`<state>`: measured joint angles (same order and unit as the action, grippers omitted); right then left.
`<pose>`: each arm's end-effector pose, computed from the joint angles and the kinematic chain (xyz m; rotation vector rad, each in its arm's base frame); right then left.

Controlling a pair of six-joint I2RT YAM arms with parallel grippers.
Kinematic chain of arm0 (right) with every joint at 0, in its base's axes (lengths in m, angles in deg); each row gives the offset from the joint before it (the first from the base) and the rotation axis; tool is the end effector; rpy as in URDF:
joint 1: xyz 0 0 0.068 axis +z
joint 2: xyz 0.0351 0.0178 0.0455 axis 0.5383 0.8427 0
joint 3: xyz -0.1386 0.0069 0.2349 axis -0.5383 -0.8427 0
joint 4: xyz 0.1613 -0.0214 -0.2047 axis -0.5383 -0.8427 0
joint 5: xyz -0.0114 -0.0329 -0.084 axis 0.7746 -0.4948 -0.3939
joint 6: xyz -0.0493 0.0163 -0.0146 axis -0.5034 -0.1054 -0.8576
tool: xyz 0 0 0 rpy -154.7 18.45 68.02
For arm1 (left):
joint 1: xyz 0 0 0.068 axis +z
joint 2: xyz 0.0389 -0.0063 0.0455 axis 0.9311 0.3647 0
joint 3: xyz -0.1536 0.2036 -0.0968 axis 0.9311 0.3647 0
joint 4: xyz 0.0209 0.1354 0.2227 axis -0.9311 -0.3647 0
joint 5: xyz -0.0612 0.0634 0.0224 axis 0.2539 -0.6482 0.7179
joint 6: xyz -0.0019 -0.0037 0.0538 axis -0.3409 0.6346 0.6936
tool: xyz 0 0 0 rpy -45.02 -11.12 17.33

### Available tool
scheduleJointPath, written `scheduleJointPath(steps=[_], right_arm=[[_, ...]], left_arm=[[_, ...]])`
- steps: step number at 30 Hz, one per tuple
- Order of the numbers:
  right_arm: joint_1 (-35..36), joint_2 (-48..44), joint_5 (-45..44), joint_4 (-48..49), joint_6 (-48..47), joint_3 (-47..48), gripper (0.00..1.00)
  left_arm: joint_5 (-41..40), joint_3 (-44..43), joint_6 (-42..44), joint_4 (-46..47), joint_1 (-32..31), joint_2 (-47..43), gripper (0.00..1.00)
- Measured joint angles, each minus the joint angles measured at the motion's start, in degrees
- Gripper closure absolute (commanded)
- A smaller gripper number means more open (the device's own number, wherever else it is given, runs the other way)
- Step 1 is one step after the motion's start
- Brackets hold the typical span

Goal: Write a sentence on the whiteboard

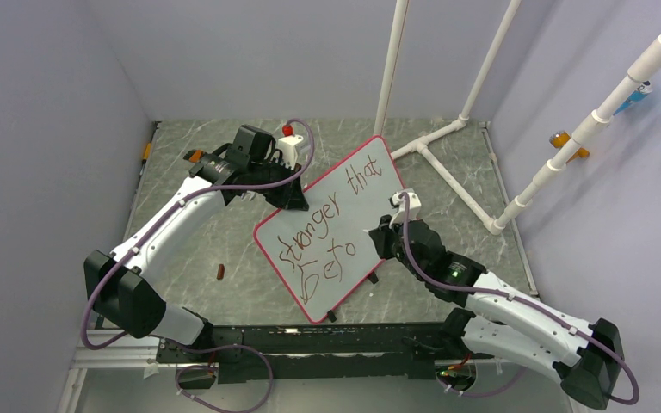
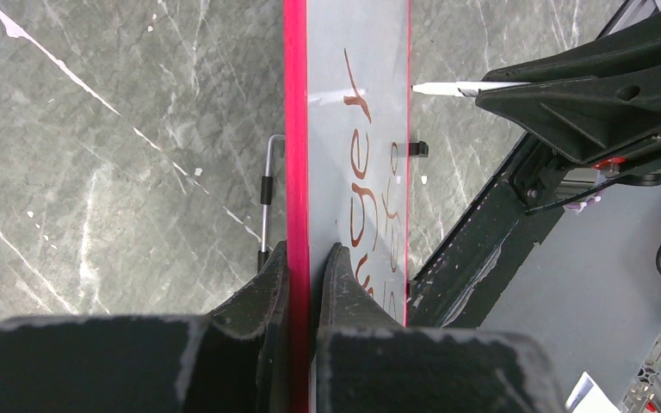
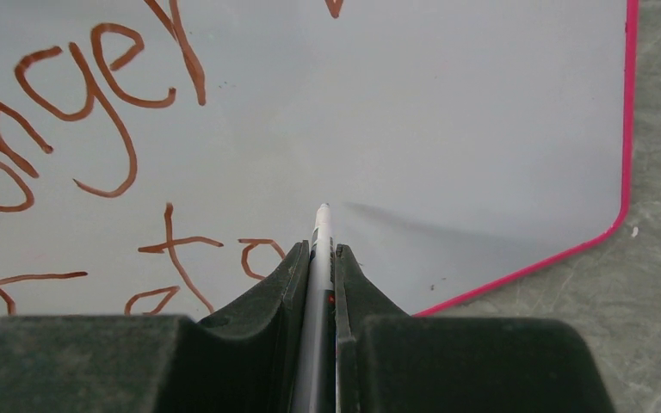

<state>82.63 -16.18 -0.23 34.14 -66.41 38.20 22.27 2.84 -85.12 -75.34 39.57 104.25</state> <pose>0.1309 0.1362 0.2614 -0.2563 1.9804 0.4409 0.2606 -0.1632 0.3465 0.7154 2.3277 -0.8492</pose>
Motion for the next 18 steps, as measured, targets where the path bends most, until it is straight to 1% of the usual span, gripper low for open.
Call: scheduleJointPath(steps=[9,18], right_arm=[[-1.92,-0.68,5.29,2.49,-0.61,-0.96,1.00],[-2.25,-0.70,7.10,3.37,-0.61,-1.25,1.00]], left_arm=[[0.00,-0.02,0.00,0.09,-0.04,0.00,1.00],[0.00,-0.02,0.02,0.15,-0.11,0.00,1.00]])
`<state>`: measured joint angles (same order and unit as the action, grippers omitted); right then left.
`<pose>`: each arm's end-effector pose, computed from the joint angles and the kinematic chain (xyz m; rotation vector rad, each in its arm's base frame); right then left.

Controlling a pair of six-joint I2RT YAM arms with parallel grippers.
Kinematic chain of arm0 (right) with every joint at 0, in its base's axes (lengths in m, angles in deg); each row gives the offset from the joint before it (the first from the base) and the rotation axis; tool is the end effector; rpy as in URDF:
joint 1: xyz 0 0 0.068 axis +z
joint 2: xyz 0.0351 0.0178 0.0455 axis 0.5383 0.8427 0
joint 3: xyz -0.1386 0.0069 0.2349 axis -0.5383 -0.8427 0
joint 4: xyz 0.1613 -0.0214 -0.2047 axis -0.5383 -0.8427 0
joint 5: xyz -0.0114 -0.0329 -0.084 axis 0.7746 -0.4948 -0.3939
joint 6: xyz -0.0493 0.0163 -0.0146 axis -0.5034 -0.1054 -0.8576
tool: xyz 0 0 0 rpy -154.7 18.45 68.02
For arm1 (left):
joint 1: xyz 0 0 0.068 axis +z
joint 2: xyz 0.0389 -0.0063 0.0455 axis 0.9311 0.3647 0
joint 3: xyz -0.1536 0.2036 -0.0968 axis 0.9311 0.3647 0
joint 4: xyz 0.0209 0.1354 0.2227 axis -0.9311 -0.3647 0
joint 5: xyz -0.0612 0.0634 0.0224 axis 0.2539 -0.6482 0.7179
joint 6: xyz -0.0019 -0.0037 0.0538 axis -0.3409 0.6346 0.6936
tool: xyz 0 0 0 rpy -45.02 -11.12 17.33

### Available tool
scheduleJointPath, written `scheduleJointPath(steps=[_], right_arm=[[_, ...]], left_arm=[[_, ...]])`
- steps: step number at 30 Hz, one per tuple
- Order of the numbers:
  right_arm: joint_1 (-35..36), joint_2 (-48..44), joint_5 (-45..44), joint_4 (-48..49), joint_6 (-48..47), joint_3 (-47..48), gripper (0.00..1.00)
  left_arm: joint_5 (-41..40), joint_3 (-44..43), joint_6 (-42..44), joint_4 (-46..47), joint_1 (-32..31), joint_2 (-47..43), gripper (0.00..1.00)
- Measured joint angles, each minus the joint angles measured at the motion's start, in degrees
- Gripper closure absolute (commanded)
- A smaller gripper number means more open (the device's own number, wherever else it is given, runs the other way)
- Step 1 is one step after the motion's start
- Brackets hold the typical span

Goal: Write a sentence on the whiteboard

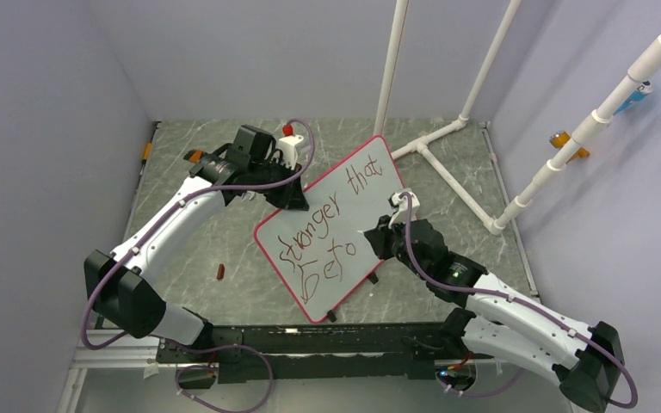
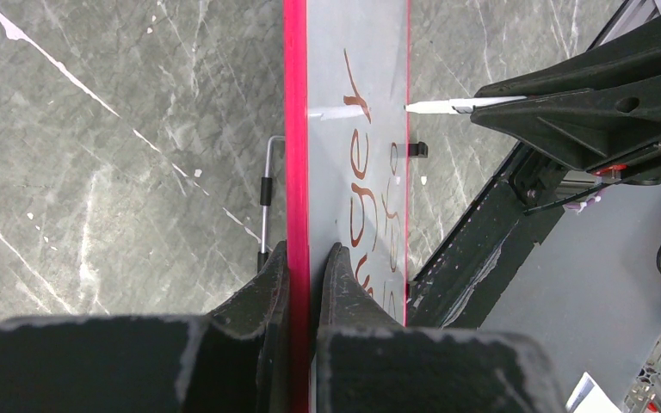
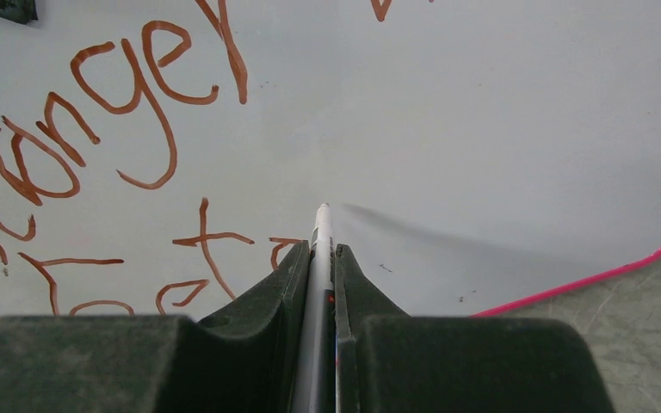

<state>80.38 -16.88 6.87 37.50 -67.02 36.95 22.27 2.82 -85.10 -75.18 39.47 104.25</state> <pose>0.1337 0.1346 0.2611 -0.2967 1.9583 0.5504 0.2605 -0.1638 0.3468 0.7180 2.3239 -0.8500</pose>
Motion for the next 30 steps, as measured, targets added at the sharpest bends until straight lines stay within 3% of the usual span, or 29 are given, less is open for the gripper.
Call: scheduleJointPath(steps=[16,30], right_arm=[[-0.68,3.80,1.51,3.91,-0.20,-0.09,1.00],[-0.87,1.42,1.44,6.03,1.53,-4.17,1.00]], left_arm=[[-0.13,-0.02,-0.02,0.02,-0.09,0.00,1.00],[-0.90,-0.02,-0.81,-0.13,-0.09,0.00,1.00]])
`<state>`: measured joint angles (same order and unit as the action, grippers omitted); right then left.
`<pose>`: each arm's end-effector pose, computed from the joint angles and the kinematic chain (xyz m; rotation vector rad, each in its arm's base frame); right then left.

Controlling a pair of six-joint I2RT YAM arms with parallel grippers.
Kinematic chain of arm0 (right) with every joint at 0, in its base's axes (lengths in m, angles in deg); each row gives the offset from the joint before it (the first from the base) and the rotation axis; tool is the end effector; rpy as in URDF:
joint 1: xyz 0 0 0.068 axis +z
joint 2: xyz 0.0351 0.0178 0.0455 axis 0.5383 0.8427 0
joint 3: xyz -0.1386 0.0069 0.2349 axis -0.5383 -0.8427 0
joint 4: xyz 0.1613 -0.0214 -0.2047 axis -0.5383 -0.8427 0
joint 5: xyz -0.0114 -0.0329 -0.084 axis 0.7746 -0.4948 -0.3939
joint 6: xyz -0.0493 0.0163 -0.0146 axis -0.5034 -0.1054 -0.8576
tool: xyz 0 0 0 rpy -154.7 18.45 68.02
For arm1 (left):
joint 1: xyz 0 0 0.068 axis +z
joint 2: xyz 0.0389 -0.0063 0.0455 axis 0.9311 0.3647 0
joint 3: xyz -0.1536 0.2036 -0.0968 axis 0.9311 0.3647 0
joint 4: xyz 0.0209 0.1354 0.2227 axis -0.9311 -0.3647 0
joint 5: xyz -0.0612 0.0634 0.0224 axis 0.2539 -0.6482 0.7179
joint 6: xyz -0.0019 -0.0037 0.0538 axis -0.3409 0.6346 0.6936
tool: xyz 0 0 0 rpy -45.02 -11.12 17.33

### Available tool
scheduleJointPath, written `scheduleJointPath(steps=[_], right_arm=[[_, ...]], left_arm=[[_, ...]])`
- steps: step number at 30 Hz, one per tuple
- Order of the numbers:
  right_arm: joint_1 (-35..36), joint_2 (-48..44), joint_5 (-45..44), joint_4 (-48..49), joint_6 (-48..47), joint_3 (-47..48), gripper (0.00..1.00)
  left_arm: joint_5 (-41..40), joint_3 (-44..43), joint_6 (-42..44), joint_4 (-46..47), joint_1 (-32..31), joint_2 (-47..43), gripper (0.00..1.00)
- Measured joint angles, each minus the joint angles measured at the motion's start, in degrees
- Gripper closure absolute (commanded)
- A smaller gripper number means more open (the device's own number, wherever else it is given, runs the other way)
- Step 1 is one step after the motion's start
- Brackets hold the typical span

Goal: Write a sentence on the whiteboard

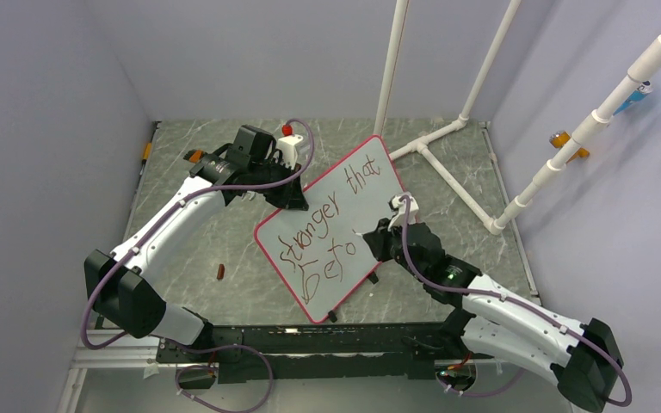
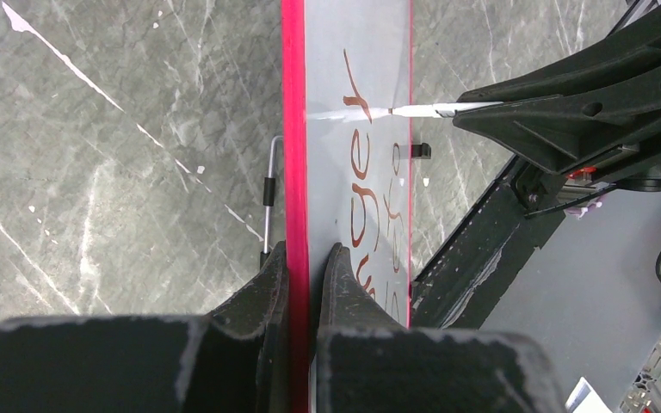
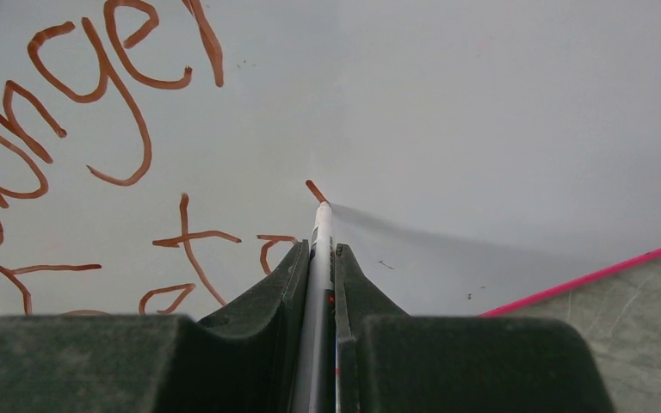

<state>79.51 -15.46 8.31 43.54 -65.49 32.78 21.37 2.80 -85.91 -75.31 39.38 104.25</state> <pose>0.1378 0.1359 0.2418 -0.2711 1.9619 0.5850 0.2605 -0.1637 0.3465 0.6966 2.3360 -0.8380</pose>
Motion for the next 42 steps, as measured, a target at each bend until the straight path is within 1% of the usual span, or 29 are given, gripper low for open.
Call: scheduleJointPath(steps=[9,20,25,29,42], right_arm=[[-0.04,-1.64,-0.17,-0.61,2.03,-1.88,1.00],[-0.04,-4.94,0.94,-5.68,5.92,-4.26,1.00],[-0.04,-4.94,1.16,-5.95,6.29,-4.26,1.00],[-0.04,-4.00,1.11,-6.08,6.19,-3.80,1.00],[-0.04,1.07,0.85,-8.20,4.33,2.01,1.00]], left_arm=[[-0.09,0.00,-0.11,-0.09,0.00,0.00,1.00],[-0.07,0.00,-0.11,-0.09,0.00,0.00,1.00],[-0.07,0.00,-0.11,-0.09,0.00,0.00,1.00],[-0.07,0.00,-0.11,-0.09,0.00,0.00,1.00],[-0.42,-0.02,-0.26,-0.09,0.04,0.00,1.00]])
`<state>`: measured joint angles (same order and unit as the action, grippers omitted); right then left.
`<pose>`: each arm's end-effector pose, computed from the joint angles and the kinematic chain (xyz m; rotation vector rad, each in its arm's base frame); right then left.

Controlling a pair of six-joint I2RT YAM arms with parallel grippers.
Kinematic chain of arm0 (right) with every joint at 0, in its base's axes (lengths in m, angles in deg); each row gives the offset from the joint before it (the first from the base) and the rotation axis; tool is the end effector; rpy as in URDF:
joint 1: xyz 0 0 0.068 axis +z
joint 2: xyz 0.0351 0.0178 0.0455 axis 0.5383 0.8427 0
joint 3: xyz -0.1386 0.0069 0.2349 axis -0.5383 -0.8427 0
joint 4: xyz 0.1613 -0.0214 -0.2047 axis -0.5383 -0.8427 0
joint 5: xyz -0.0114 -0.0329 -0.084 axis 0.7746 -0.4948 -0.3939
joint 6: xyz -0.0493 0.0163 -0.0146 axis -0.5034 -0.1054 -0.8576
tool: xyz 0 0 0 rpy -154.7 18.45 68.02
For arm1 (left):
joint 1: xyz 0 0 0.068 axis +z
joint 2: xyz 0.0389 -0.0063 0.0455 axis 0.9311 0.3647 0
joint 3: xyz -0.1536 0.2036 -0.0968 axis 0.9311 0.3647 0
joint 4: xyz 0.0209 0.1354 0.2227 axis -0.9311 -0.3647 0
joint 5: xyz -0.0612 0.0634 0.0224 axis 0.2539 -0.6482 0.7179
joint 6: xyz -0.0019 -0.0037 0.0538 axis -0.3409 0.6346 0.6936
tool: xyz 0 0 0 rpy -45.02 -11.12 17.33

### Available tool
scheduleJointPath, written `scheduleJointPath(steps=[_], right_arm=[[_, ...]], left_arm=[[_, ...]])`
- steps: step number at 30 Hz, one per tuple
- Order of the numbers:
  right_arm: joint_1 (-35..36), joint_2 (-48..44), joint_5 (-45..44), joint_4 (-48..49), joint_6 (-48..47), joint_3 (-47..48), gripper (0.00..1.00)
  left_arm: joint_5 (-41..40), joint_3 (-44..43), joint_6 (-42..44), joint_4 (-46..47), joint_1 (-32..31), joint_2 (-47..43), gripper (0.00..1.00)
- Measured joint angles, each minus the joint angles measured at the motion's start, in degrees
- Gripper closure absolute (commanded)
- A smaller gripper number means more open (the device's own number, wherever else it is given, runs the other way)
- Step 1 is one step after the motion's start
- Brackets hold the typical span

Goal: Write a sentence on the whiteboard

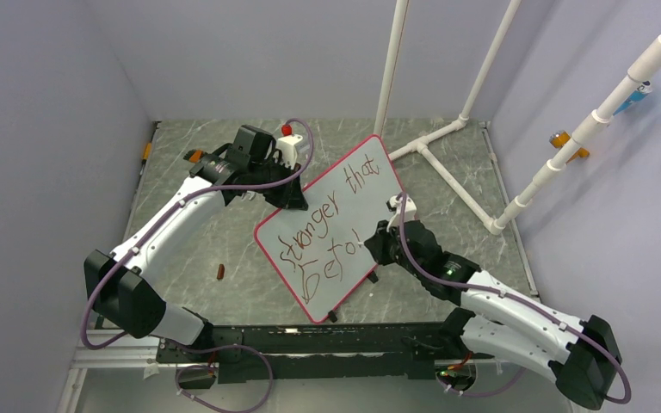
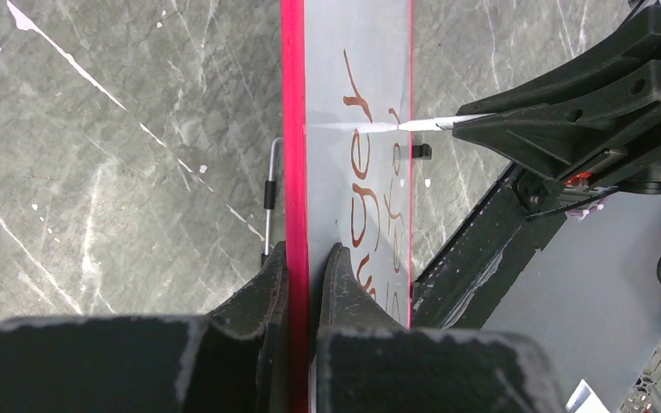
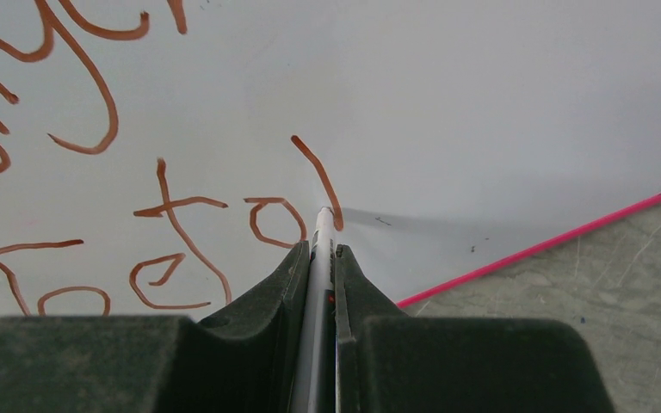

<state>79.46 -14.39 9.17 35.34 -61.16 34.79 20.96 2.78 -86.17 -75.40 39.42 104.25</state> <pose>0.1364 0.1350 0.2366 -0.2390 2.0969 0.5729 0.2607 -0.1633 0.3465 0.6872 2.3409 -0.8310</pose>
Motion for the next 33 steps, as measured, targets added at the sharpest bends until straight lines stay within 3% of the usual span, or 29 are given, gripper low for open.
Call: scheduleJointPath(steps=[24,33], right_arm=[[0.00,5.35,-5.09,0.07,-3.96,6.91,1.00],[0.00,-0.63,-9.46,-2.60,-6.08,9.75,1.00]], left_arm=[[0.22,0.00,0.04,0.15,-0.07,0.00,1.00],[0.35,-0.07,0.20,0.24,-0.15,0.00,1.00]])
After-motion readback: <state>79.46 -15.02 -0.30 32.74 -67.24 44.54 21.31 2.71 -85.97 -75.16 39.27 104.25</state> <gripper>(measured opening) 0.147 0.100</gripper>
